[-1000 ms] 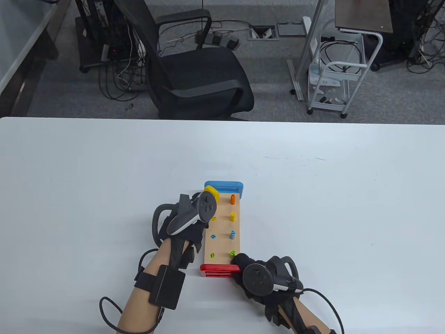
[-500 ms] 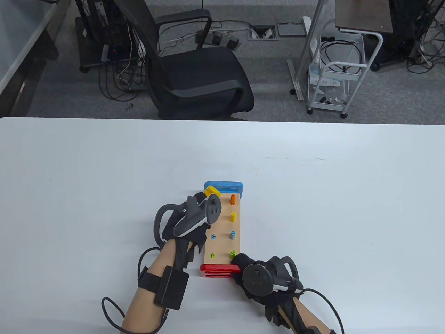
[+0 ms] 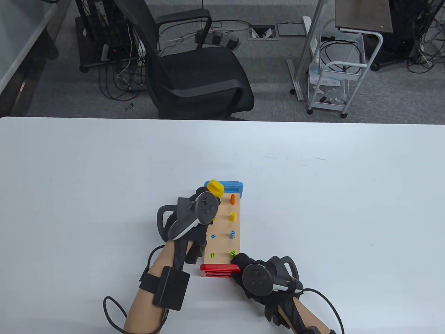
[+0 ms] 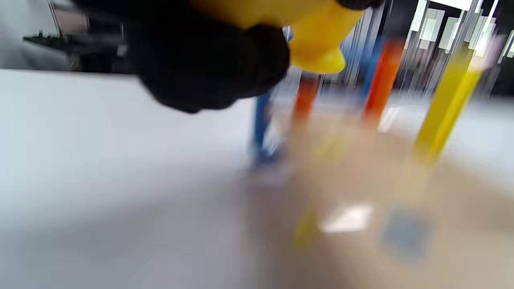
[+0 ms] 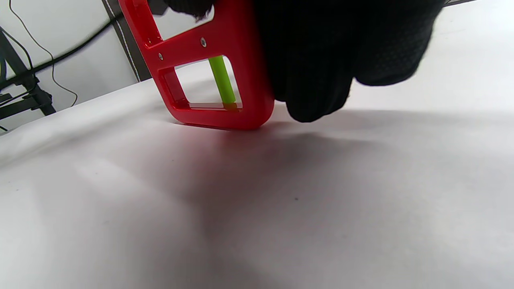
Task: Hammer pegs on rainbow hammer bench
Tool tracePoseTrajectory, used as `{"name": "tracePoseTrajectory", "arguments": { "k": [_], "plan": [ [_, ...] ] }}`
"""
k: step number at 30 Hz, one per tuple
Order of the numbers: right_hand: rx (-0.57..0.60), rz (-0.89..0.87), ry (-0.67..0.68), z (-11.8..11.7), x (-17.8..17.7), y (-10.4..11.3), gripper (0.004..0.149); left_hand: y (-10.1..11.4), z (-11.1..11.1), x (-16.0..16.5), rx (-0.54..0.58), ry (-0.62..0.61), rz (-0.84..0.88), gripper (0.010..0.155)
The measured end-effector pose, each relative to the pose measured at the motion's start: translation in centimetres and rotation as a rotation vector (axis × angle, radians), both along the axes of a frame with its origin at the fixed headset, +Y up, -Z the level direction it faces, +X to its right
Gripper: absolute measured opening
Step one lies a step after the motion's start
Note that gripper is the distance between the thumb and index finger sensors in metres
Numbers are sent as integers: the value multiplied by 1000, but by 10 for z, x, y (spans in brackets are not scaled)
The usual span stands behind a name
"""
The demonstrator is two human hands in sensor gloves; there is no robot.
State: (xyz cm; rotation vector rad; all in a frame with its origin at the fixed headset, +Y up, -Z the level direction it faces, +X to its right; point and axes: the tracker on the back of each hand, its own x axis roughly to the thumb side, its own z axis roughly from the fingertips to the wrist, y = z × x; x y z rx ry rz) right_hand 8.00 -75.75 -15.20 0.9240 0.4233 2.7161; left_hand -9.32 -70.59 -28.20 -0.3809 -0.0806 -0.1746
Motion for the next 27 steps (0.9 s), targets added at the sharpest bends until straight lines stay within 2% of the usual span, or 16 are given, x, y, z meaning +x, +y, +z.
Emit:
{"name": "tracePoseTrajectory", "arguments": {
  "k": [1, 3, 5, 7, 10, 12, 15, 16, 18, 21, 23, 27],
  "plan": [
    [-1, 0, 1, 0, 0, 0, 52, -1, 1, 0, -29, -32, -32, 67],
    [-2, -1, 1, 0, 0, 0, 52, -3, 5, 1, 196, -38, 119, 67],
    [-3, -1, 1, 0, 0, 0, 52, -4, 3, -2, 55, -7, 88, 67],
    [-1, -1, 1, 0, 0, -1, 52, -7, 2, -5, 114, -11, 146, 67],
    [-3, -2, 2, 0, 0, -1, 52, -6, 2, -6, 89, -3, 121, 67],
    [-3, -1, 1, 0, 0, -1, 52, -6, -1, -9, 34, 23, 154, 67],
    [-1, -1, 0, 0, 0, 0, 52, 0, 2, -13, 49, 21, 156, 67],
    [-1, -1, 0, 0, 0, 0, 52, 4, 5, -16, 80, 12, 183, 67],
    [-2, -1, 1, 0, 0, 0, 52, 15, 17, -28, 194, 31, 352, 67],
    [-4, -1, 1, 0, 0, 0, 52, 26, 39, -40, 204, 17, 467, 68],
    [-2, -1, 0, 0, 0, 0, 52, 31, 54, -45, 225, -11, 469, 68],
    [0, 9, -4, 0, 1, 0, 52, 31, 84, -56, 260, -34, 555, 68]
  ]
}}
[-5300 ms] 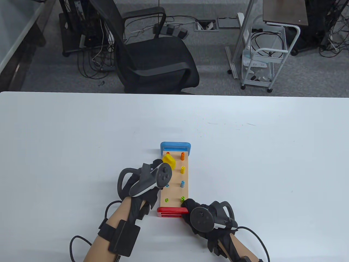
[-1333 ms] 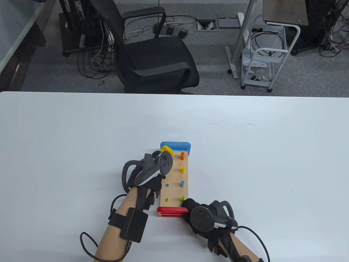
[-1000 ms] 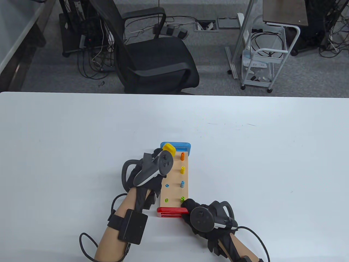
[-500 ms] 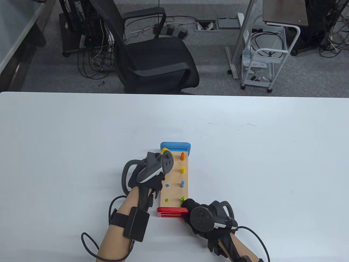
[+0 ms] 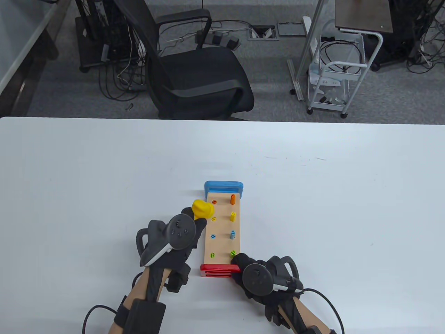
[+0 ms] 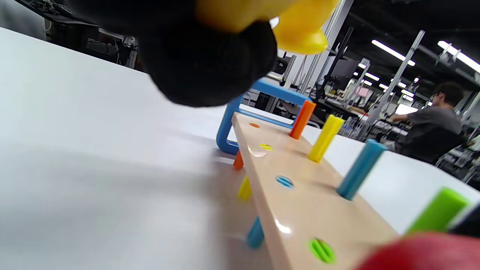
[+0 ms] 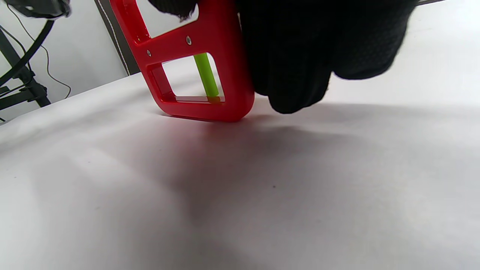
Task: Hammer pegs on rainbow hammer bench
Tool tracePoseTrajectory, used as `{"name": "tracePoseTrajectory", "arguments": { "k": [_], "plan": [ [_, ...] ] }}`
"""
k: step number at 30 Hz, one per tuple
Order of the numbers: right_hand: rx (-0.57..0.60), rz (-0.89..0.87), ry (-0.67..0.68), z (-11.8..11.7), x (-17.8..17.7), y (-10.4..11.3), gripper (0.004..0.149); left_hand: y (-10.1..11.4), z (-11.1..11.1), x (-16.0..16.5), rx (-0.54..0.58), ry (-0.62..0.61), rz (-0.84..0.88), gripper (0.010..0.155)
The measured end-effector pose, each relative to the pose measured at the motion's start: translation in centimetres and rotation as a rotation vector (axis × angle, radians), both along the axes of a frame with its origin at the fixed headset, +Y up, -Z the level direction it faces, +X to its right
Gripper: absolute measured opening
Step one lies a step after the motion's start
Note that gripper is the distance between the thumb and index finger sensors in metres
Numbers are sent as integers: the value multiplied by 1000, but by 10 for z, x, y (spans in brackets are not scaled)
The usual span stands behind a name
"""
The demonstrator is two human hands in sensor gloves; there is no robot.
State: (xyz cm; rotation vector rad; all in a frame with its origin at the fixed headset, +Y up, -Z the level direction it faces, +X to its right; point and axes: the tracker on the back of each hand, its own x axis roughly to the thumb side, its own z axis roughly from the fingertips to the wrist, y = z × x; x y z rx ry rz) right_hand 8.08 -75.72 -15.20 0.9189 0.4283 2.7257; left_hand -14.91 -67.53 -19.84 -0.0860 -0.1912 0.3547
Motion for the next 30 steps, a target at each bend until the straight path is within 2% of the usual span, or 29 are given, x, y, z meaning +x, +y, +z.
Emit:
{"name": "tracePoseTrajectory", "arguments": {
  "k": [5, 11, 14, 16, 20, 24, 27, 30],
  "plan": [
    [9, 12, -7, 1, 0, 1, 52, -10, 26, -9, 10, -13, 88, 68],
    [11, 50, -9, 1, 0, 4, 53, -14, 38, -4, 28, -58, 86, 69],
    [21, 75, 5, -1, 2, 12, 60, -14, 42, -2, 19, -87, 96, 69],
    [38, 78, -2, 1, 4, 23, 65, -13, 45, -2, 18, -103, 123, 69],
    [126, 2, -7, 7, 8, 52, 67, -11, 48, -1, 11, -152, 219, 71],
    [242, -251, 24, 21, 9, 77, 62, -3, 59, 14, 96, -197, 249, 73],
    [155, -430, 53, 26, 5, 80, 63, 2, 68, 25, 134, -247, 219, 75],
    [-56, -555, 105, 24, 2, 73, 68, 3, 71, 30, 145, -276, 189, 78]
  ]
}}
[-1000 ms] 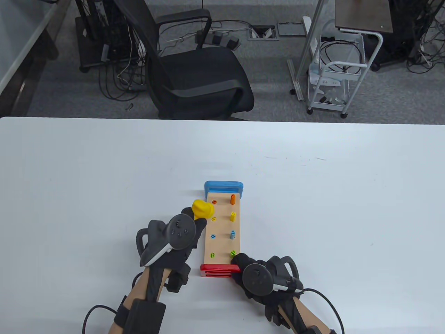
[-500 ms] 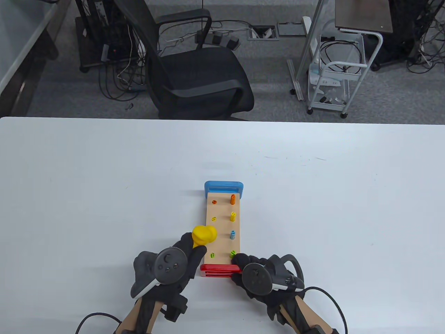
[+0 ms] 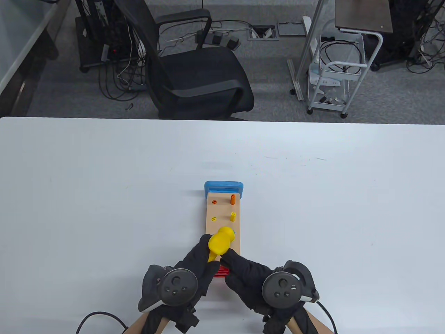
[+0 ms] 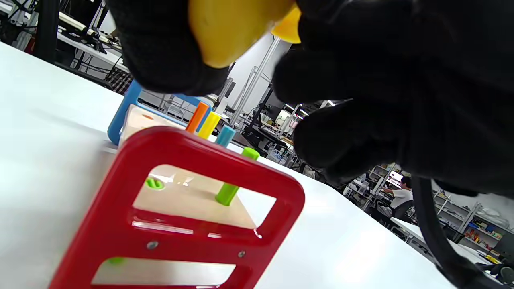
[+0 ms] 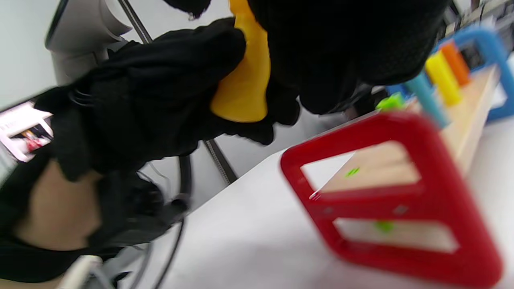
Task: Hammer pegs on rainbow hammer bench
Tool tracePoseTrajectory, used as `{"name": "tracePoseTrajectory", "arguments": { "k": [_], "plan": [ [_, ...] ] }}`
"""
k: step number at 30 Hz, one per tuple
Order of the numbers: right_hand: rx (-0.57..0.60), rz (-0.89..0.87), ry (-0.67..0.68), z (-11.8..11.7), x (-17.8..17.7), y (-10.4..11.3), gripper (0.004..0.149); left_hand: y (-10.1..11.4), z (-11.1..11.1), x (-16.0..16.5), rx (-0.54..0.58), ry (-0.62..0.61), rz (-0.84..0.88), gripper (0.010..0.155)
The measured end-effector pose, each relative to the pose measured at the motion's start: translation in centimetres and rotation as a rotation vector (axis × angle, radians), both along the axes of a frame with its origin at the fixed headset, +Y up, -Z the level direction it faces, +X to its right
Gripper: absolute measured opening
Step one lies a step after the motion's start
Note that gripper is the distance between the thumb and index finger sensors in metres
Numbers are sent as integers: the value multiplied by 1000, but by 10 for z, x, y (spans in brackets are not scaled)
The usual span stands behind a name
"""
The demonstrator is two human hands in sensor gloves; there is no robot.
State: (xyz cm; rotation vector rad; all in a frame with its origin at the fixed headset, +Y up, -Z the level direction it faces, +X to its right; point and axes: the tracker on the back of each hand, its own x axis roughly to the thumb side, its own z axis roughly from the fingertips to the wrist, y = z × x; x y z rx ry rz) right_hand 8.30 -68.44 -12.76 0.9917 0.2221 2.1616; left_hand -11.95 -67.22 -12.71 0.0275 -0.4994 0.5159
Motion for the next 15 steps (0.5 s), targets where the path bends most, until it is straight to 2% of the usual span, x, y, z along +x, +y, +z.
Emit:
{"name": "tracePoseTrajectory", "arguments": {
  "k": [3, 7, 15],
  "plan": [
    [-54, -90, -26, -3, 0, -6, 70, -1, 0, 3, -34, -62, -22, 81],
    [-33, -26, -35, -3, 0, -7, 75, 0, 4, 11, -70, -166, -69, 85],
    [-19, -72, -99, -7, 3, -9, 74, 4, 3, 4, -90, -214, 12, 77]
  ]
}}
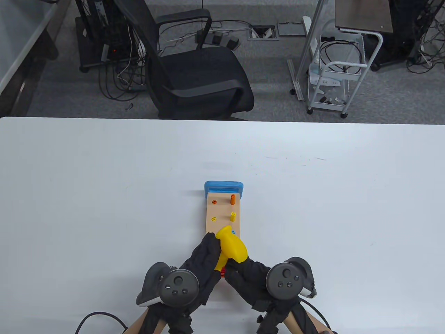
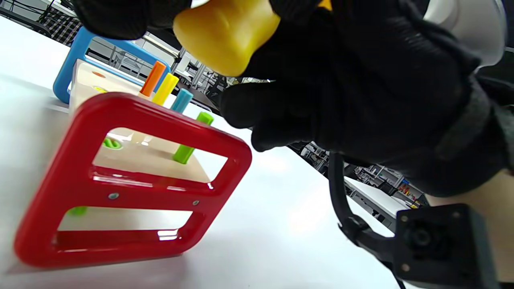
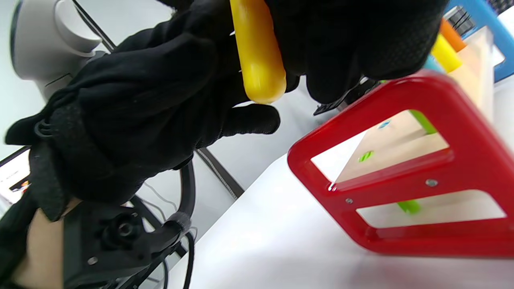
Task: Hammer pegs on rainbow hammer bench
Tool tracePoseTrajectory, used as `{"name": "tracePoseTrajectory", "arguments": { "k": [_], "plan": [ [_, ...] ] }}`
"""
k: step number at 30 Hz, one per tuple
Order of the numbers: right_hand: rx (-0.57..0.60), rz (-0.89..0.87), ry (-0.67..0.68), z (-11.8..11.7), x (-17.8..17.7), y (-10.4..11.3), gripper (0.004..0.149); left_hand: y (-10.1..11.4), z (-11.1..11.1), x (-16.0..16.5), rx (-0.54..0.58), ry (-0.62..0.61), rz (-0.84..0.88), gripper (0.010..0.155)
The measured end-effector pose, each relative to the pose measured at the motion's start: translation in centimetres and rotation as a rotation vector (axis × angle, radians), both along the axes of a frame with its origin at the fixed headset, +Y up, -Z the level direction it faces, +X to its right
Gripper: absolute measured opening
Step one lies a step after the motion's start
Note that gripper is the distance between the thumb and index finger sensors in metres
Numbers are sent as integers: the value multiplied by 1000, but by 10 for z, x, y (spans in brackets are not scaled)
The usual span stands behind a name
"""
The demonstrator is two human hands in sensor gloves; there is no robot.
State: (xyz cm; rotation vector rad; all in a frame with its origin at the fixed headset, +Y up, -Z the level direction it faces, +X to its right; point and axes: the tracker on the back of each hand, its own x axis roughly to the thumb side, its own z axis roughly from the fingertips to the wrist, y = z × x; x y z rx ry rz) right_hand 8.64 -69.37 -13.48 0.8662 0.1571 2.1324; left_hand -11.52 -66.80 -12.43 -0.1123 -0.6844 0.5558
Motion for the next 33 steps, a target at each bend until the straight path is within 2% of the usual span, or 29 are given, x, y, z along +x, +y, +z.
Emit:
{"name": "tracePoseTrajectory", "arguments": {
  "k": [9, 12, 15, 18, 20, 24, 26, 29, 33],
  "plan": [
    [95, -15, -103, 2, 4, 8, 70, -2, 2, 1, 16, -3, 107, 68],
    [148, 14, -135, 3, 5, 10, 64, -2, 3, 3, 36, -1, 68, 68],
    [181, -1, -165, 2, 10, 13, 64, -3, 0, -3, 72, 96, 58, 67],
    [249, 20, -253, -1, 22, 18, 66, -15, -9, -15, 80, 273, -33, 81],
    [292, 60, -321, -5, 32, 21, 67, -29, -17, -21, 17, 323, -102, 84],
    [289, 75, -400, -14, 50, 23, 64, -60, -25, -19, -172, 297, -95, 83],
    [278, 80, -414, -18, 56, 21, 62, -71, -26, -15, -229, 295, -109, 85],
    [268, 109, -438, -25, 63, 14, 61, -84, -28, -12, -290, 271, -108, 80],
    [201, 162, -444, -38, 66, -2, 61, -90, -28, -12, -288, 273, -55, 70]
  ]
}}
